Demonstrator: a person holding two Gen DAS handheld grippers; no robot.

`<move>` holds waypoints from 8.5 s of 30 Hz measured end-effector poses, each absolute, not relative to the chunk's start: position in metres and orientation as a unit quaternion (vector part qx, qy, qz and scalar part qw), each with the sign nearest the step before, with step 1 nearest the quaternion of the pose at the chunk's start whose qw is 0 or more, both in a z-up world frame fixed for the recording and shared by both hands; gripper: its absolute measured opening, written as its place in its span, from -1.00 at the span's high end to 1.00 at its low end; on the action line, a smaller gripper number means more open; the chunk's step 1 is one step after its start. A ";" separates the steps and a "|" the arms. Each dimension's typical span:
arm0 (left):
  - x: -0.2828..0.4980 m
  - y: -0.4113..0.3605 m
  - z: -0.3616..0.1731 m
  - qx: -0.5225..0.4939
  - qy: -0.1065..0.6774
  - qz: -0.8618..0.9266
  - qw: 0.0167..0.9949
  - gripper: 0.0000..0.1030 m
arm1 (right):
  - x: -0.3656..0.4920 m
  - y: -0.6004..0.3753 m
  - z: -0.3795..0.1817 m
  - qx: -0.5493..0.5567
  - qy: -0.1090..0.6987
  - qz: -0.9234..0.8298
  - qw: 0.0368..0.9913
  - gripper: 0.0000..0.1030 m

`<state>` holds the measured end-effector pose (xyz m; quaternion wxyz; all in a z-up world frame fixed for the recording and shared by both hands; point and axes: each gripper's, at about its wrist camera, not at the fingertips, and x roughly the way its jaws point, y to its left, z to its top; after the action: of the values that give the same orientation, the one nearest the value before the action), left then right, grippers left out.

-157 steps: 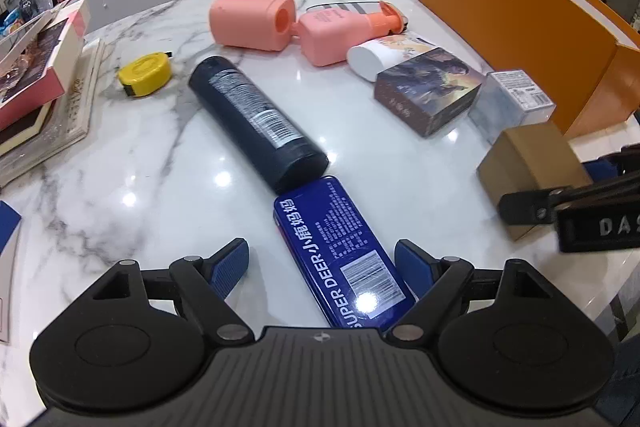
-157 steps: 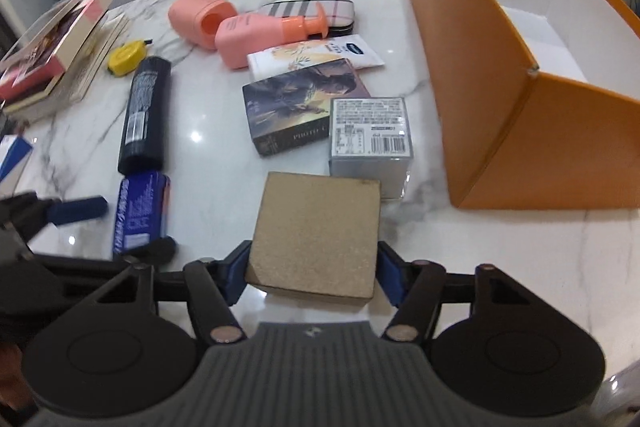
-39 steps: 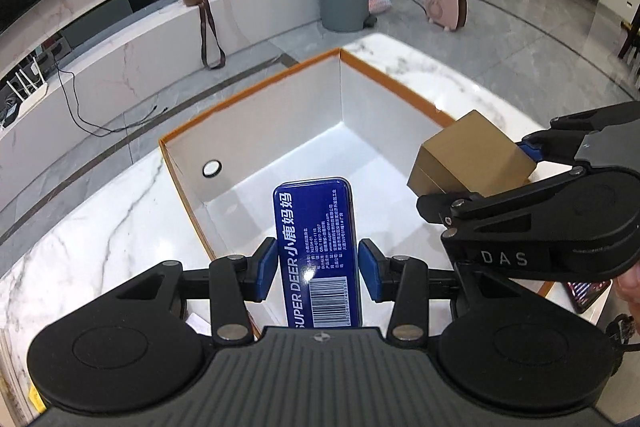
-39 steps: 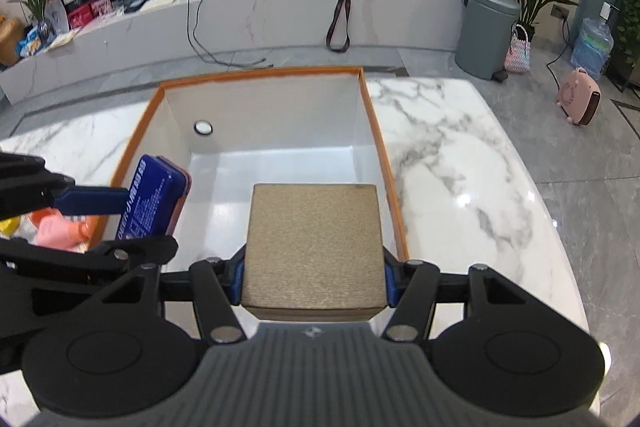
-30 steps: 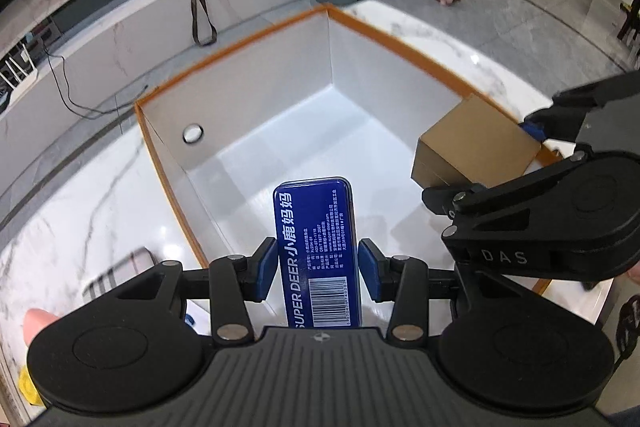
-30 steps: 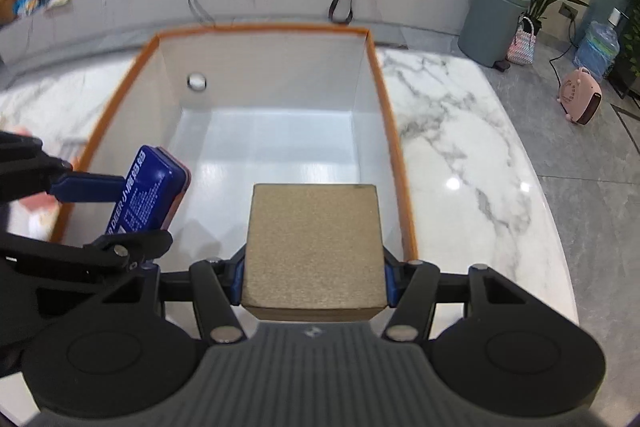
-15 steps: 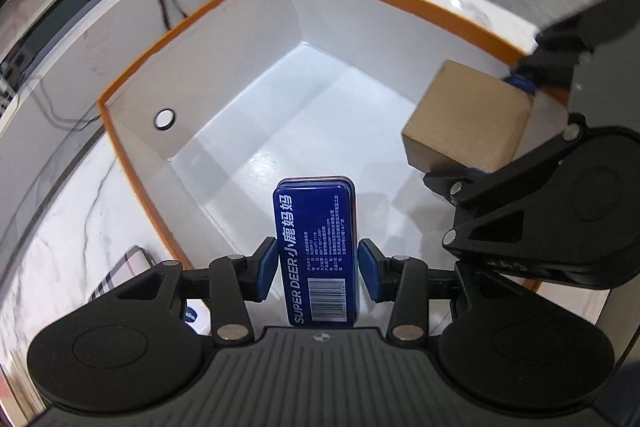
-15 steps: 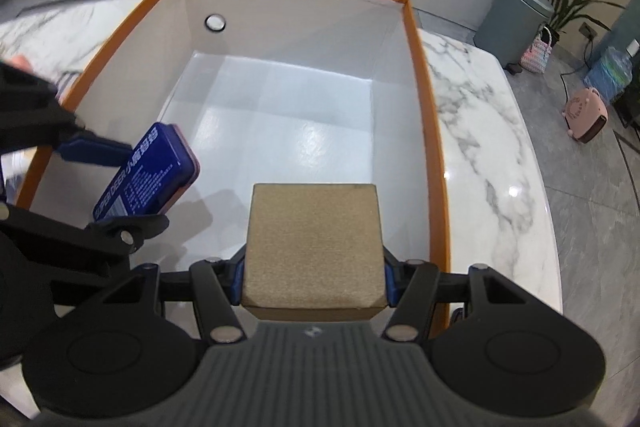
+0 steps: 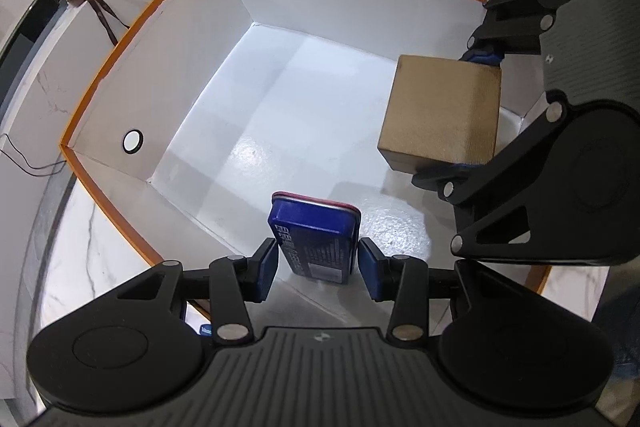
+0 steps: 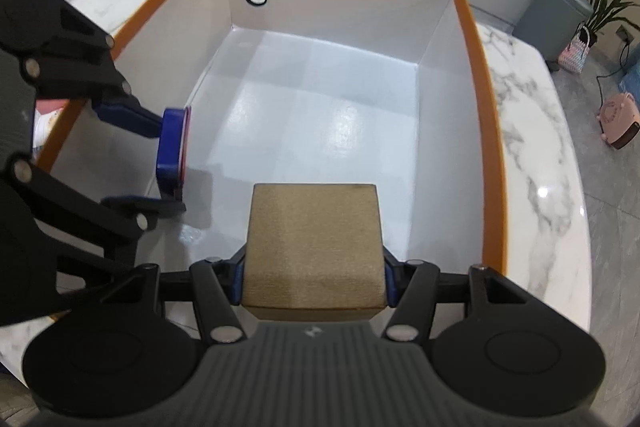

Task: Organize rigid objects
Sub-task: 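Lower the tin and cardboard box into the orange box and open both tools, then withdraw both tools from the orange box back toward the table items, then grasp the dark blue spray can with the left tool while the right tool grasps the clear packaged box, then carry the spray can and packaged box over the orange box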

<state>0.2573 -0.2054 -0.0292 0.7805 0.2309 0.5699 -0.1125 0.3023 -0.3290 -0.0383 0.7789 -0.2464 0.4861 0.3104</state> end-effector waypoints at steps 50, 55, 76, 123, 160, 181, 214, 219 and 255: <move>0.119 -0.091 0.076 0.038 0.385 0.032 0.922 -0.31 | 0.235 -0.315 0.090 -0.034 0.342 0.403 0.848 -0.24; 0.078 -0.044 0.056 0.008 0.380 0.084 0.921 -0.40 | 0.203 -0.287 0.085 -0.061 0.336 0.403 0.849 -0.29; -0.015 0.055 -0.011 -0.073 0.423 0.195 0.882 -0.49 | 0.123 -0.209 -0.008 -0.180 0.364 0.406 0.819 -0.30; 0.012 0.058 -0.058 -0.047 0.495 0.124 0.859 0.10 | 0.098 -0.197 -0.057 -0.376 0.327 0.370 0.784 -0.35; 0.013 0.045 -0.058 -0.004 0.495 0.113 0.862 -0.35 | 0.115 -0.195 -0.062 -0.325 0.442 0.454 0.702 -0.02; 0.010 0.048 -0.048 -0.030 0.446 0.125 0.886 0.10 | 0.134 -0.197 -0.047 -0.271 0.437 0.455 0.727 0.06; 0.084 -0.033 0.061 0.017 0.428 0.053 0.902 0.10 | 0.203 -0.256 0.063 -0.156 0.364 0.403 0.825 0.06; 0.110 -0.056 0.077 0.033 0.416 0.029 0.908 0.10 | 0.222 -0.277 0.070 -0.138 0.361 0.372 0.844 0.06; 0.289 -0.150 0.011 0.044 0.511 -0.069 0.856 0.10 | 0.325 -0.313 -0.008 -0.196 0.440 0.265 0.835 0.07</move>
<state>0.2891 -0.1495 0.0107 0.8559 0.0437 0.5107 -0.0686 0.3247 -0.3131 -0.0077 0.8353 -0.1960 0.4398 0.2655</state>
